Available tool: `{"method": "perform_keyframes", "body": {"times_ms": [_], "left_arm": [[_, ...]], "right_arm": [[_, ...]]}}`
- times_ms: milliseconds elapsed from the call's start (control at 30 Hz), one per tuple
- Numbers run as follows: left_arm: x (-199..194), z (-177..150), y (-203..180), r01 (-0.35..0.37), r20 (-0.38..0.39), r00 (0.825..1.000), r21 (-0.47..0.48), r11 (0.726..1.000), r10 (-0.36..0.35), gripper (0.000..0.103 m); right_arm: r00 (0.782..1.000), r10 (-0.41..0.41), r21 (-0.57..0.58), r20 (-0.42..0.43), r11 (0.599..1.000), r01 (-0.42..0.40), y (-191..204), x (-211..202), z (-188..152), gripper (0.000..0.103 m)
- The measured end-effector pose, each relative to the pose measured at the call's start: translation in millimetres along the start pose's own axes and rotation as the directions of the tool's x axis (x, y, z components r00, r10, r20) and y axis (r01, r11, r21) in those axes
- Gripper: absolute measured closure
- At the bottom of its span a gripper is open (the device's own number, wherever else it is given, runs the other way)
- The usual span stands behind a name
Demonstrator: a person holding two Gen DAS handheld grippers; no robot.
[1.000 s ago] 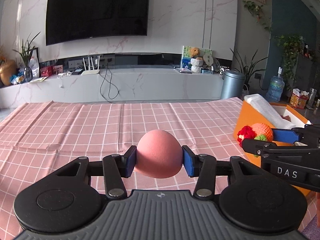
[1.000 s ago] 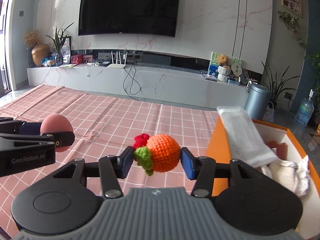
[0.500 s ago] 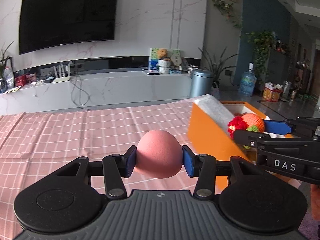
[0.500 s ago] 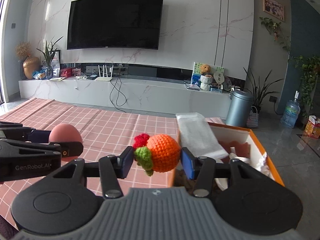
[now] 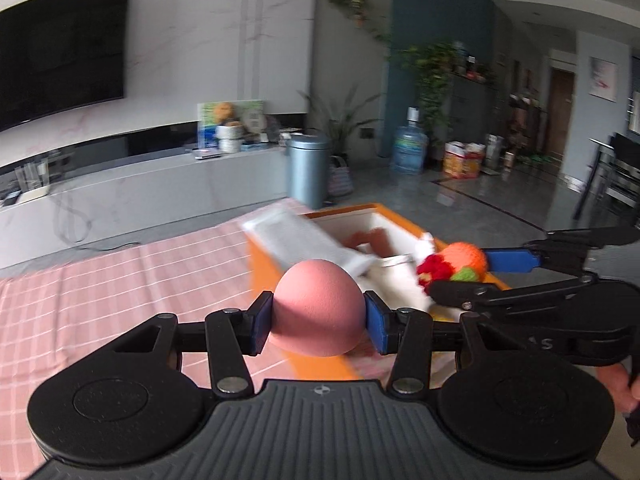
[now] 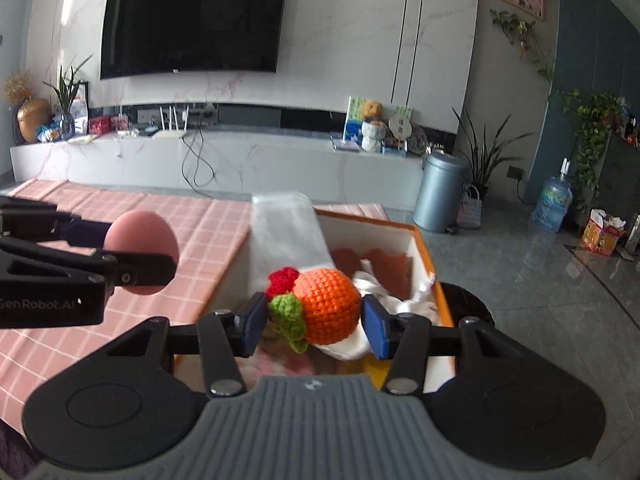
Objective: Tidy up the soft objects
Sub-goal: 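Lift the pink ball and crocheted fruit and carry them over the orange box, then lower the ball and fruit into the box and open both grippers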
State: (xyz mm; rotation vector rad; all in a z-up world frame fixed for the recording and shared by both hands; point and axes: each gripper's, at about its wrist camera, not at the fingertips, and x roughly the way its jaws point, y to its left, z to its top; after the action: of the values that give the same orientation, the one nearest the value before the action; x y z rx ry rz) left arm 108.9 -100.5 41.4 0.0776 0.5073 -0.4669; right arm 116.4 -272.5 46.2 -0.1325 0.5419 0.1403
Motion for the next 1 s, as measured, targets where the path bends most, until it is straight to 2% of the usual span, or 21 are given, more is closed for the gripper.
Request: {"method": "perform_keyframes", "body": {"times_ms": [100, 267, 500, 700, 833, 1000], "left_arm": [[14.2, 6.9, -12.6, 0.051, -0.017, 0.999, 0.031, 0.998, -0.050, 0.049], [38.8, 14.9, -22.8, 0.131, -0.070, 0.990, 0.064, 0.989, -0.126, 0.048], [66.2, 9.2, -26.6, 0.178, -0.160, 0.974, 0.115, 0.977, -0.159, 0.048], [87.0, 1.5, -33.1, 0.243, -0.256, 0.946, 0.161, 0.956, -0.198, 0.048], [101.1, 1.1, -39.1, 0.284, -0.327, 0.920, 0.182, 0.941, -0.215, 0.048], [115.2, 2.4, -41.2, 0.307, -0.413, 0.884, 0.162, 0.938, -0.218, 0.047]], "right_arm": [[0.999, -0.003, -0.038, -0.037, 0.999, 0.002, -13.2, 6.3, 2.5, 0.052], [0.992, 0.034, -0.056, -0.123, 0.998, -0.042, -36.9, 22.0, 10.4, 0.052], [0.967, 0.069, -0.131, -0.247, 0.986, -0.104, -52.8, 51.7, 9.5, 0.052], [0.938, 0.108, -0.157, -0.329, 0.973, -0.167, -57.3, 74.8, 2.0, 0.052], [0.915, 0.135, -0.184, -0.381, 0.958, -0.218, -53.3, 84.9, -2.4, 0.052], [0.882, 0.153, -0.198, -0.446, 0.944, -0.264, -52.7, 95.4, -2.7, 0.051]]}}
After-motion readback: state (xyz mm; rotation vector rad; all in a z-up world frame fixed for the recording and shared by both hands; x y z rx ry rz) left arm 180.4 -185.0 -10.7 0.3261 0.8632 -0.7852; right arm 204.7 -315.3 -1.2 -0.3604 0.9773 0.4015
